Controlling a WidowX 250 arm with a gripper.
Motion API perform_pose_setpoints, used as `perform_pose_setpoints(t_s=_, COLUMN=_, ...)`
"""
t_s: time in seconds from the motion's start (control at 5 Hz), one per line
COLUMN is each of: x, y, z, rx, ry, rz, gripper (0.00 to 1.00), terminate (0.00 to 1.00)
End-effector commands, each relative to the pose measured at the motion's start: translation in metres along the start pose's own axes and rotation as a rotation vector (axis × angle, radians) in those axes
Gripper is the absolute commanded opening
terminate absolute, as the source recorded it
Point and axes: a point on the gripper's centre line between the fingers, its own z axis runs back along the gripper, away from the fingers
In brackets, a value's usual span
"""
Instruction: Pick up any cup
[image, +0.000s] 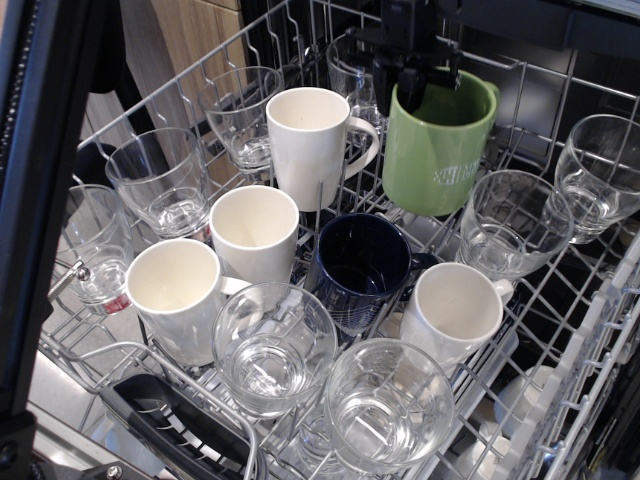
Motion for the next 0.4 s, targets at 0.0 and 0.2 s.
perform_pose_setpoints(t_s=0.0, x=0.026, y=-0.007, z=0.119, rx=0.039, ry=-0.171, rz=0.004, gripper=0.0, terminate=0.0)
perform_pose_setpoints(t_s=0.2, x=0.031, y=-0.003, z=0.132, rx=0.011, ry=-0.156, rz=0.007, gripper=0.0, terminate=1.0)
